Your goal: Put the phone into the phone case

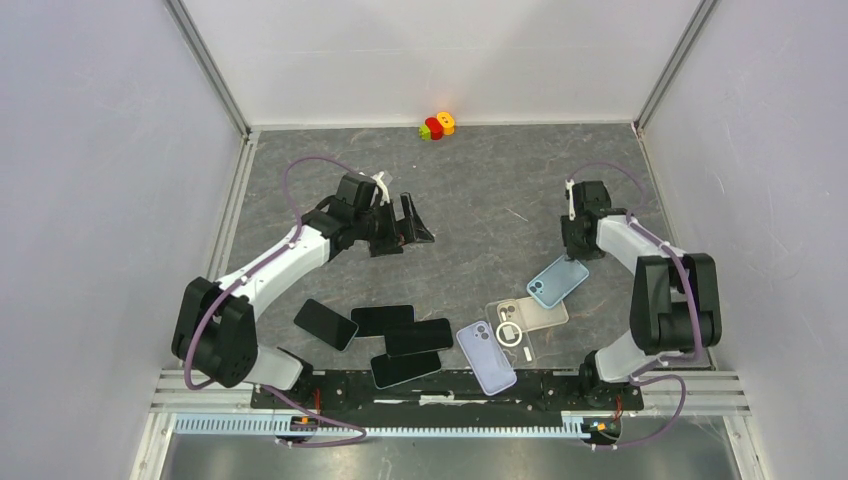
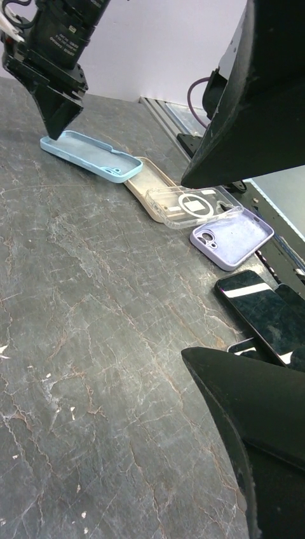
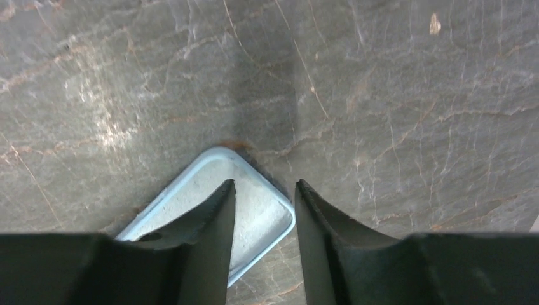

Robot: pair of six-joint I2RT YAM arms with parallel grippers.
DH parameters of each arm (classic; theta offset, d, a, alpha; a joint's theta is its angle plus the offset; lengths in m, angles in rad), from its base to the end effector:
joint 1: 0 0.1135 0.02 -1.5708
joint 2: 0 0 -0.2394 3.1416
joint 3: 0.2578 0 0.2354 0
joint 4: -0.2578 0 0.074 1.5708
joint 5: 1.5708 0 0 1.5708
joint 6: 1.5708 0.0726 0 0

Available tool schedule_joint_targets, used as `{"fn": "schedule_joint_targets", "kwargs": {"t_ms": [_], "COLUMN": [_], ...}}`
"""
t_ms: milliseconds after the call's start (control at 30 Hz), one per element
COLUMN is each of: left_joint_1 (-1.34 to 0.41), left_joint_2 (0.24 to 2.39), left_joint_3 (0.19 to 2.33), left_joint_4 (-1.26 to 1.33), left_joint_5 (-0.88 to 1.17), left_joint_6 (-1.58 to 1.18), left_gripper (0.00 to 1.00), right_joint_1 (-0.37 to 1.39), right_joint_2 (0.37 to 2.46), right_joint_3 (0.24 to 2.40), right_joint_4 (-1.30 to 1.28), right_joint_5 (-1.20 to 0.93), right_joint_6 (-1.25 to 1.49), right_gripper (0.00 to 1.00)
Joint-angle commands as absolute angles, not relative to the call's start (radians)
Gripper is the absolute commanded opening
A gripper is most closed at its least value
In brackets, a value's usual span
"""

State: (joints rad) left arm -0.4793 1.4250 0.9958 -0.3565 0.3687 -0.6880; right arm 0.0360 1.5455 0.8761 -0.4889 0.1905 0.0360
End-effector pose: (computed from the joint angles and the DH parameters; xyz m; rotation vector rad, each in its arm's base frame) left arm 0.2695 -0.1696 0.2100 -0.0687 2.5180 -0.9638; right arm 0.2882 -0.0034 0.1255 0.0543 2.7134 -0.2386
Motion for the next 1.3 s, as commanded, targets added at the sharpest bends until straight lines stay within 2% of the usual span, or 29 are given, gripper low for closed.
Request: {"fn": "schedule_joint_targets", "kwargs": {"t_ms": [0, 100, 333, 467, 733, 967, 1267], "left_joint_1": [-0.484, -0.483, -0.483, -0.483, -0.483, -0.483, -0.483], "left_joint_2": [1.427, 1.427, 1.432, 1.432, 1.406, 1.375, 1.333], "left_joint_3": [1.03, 1.032, 1.051, 1.064, 1.072, 1.053, 1.036], "left_joint_4": [-0.333, -0.341, -0.356, -0.371, -0.415, -0.44, -0.498], "left_joint_5": [0.376, 0.366, 0.352, 0.344, 0.296, 0.24, 0.174], "left_joint_6": [-0.686, -0.679, -0.67, -0.66, -0.639, -0.646, -0.648], "left_gripper": [1.0, 1.0, 1.0, 1.0, 1.0, 1.0, 1.0], "right_joint_1": [0.029, 0.029, 0.014, 0.007, 0.006, 0.006, 0.021], "right_joint_2": [1.614, 1.667, 1.697, 1.717, 1.71, 1.733, 1.802], "right_joint_3": [0.964, 0.985, 0.986, 1.009, 1.084, 1.084, 1.085], "right_joint_4": [-0.488, -0.505, -0.515, -0.525, -0.518, -0.376, -0.169], "right_joint_5": [0.197, 0.161, 0.123, 0.061, -0.204, -0.401, -0.477], "right_joint_6": [0.012, 0.009, 0.008, 0.008, 0.074, 0.293, 0.576], "right_gripper": [0.4, 0.3, 0.19, 0.0, 0.0, 0.0, 0.0]}}
